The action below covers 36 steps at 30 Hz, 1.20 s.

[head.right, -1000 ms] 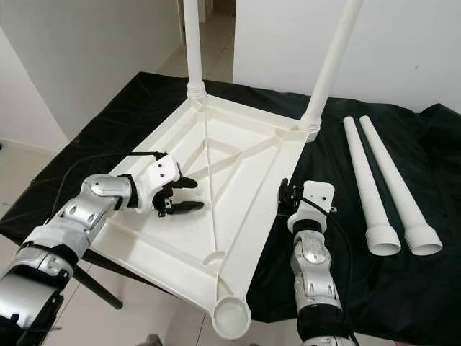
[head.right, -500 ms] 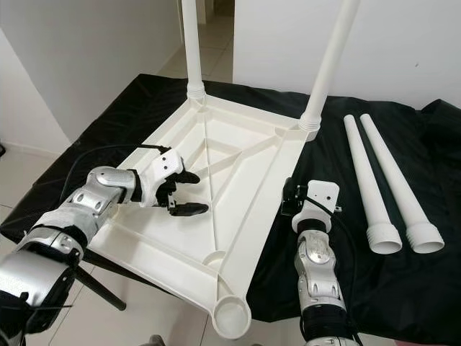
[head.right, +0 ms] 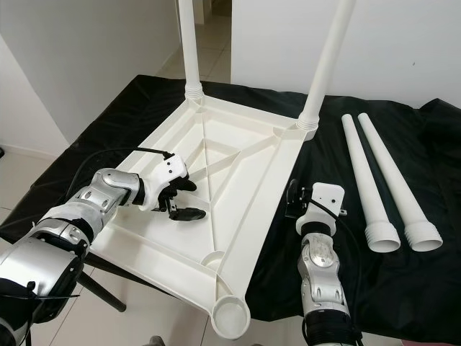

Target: Building children table

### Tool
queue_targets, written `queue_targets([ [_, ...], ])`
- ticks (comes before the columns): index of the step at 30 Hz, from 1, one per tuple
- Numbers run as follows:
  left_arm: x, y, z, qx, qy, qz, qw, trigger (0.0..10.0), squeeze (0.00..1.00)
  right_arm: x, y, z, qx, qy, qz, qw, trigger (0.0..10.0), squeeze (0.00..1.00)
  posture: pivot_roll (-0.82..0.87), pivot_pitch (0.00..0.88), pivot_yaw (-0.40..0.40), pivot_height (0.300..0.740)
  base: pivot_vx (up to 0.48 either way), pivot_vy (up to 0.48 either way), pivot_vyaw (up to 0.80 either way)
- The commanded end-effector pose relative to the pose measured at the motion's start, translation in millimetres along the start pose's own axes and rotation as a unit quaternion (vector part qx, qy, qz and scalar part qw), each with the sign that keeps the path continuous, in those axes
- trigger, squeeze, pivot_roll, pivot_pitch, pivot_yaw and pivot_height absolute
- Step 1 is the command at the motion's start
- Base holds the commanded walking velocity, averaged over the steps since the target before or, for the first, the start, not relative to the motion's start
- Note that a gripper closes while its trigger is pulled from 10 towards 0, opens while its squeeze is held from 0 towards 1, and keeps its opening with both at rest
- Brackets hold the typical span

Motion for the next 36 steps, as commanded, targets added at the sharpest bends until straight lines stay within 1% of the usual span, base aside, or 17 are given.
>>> queue_targets([
  [1,-15.7,-1.6,-0.4,0.006,-0.03,-0.019,0.999,10.0,0.0,-1.1,0.2,-2.6,-0.001,-0.004,-0.003,1.0,10.0,0.0,-0.15,0.0,0.058,0.74,0.0,0.0,0.0],
  [3,-15.4,-2.1,-0.6,0.007,-0.029,-0.021,0.999,10.0,0.0,-1.3,-0.5,-3.1,0.0,-0.005,-0.003,1.0,10.0,0.0,-0.15,0.0,0.058,0.74,0.0,0.0,0.0],
  [4,-15.0,-2.2,-1.0,0.005,-0.029,-0.023,0.999,9.5,0.0,-1.7,-3.1,-3.4,0.002,-0.007,-0.001,1.0,10.0,0.0,-0.14,0.0,0.054,0.74,0.0,0.0,0.0],
  [5,-15.0,-2.2,-1.0,0.005,-0.029,-0.023,0.999,9.5,0.0,-1.7,-3.1,-3.4,0.002,-0.007,-0.001,1.0,10.0,0.0,-0.14,0.0,0.054,0.74,0.0,0.0,0.0],
  [6,-14.9,-2.7,-0.7,0.007,-0.03,-0.022,0.999,8.4,0.0,-1.3,-4.7,-3.2,0.005,-0.007,-0.001,1.0,10.0,0.0,-0.14,0.0,0.054,0.74,0.0,0.0,0.0],
  [8,-15.0,-3.1,-0.5,0.01,-0.032,-0.021,0.999,8.4,0.0,-0.9,-5.8,-3.6,0.007,-0.007,-0.001,1.0,10.0,0.0,-0.14,0.0,0.054,0.74,0.0,0.0,0.0],
  [9,-15.2,-2.5,0.2,0.008,-0.035,-0.018,0.999,4.9,0.0,-0.4,-7.0,-3.6,0.009,-0.006,-0.001,1.0,10.0,0.0,-0.14,0.0,0.053,0.74,0.0,0.0,0.0],
  [11,-15.4,-2.1,0.7,0.006,-0.038,-0.016,0.999,4.9,0.0,0.0,-7.7,-3.7,0.011,-0.006,-0.001,1.0,10.0,0.0,-0.14,0.0,0.053,0.74,0.0,0.0,0.0],
  [12,-15.4,-1.4,1.4,0.004,-0.041,-0.014,0.999,7.2,0.0,0.3,-8.2,-3.7,0.011,-0.006,0.0,1.0,10.0,0.0,-0.14,0.0,0.053,0.74,0.0,0.0,0.0],
  [13,-15.7,-0.5,2.7,0.002,-0.046,-0.008,0.999,10.0,0.0,0.3,-8.7,-3.7,0.013,-0.006,-0.001,1.0,10.0,0.0,-0.14,0.0,0.054,0.74,0.0,0.0,0.0],
  [22,-18.4,2.1,7.3,-0.002,-0.064,0.003,0.998,10.0,0.0,1.0,-11.9,-6.5,0.019,-0.006,-0.002,1.0,10.0,0.0,-0.14,0.001,0.062,0.74,0.0,0.0,0.0],
  [25,-21.2,3.1,9.3,-0.003,-0.076,0.011,0.997,10.0,0.0,-0.1,-12.2,-9.3,0.019,-0.008,-0.001,1.0,10.0,0.0,-0.15,0.009,0.069,0.74,0.0,0.0,0.0],
  [35,-21.2,3.8,11.9,-0.002,-0.081,0.005,0.997,10.0,0.0,-1.2,-13.7,-13.9,0.02,-0.012,0.0,1.0,10.0,0.0,-0.15,0.015,0.078,0.74,0.0,0.0,0.0],
  [36,-21.2,3.9,12.0,-0.002,-0.081,0.005,0.997,0.1,0.0,-1.2,-13.7,-13.9,0.02,-0.012,0.001,1.0,10.0,0.0,-0.15,0.015,0.078,0.74,0.0,0.0,0.0],
])
Point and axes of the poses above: a point about 5 cm out from each wrist's last joint towards the gripper, its own z axis pointing out of the wrist towards the gripper, its own x axis along the axis of the wrist's last joint, y = z × x, the point moved 4 cm from there along z, pointing out of the wrist towards the gripper, and after that the axes turned 15 degrees about -z, right-handed, at the moved point
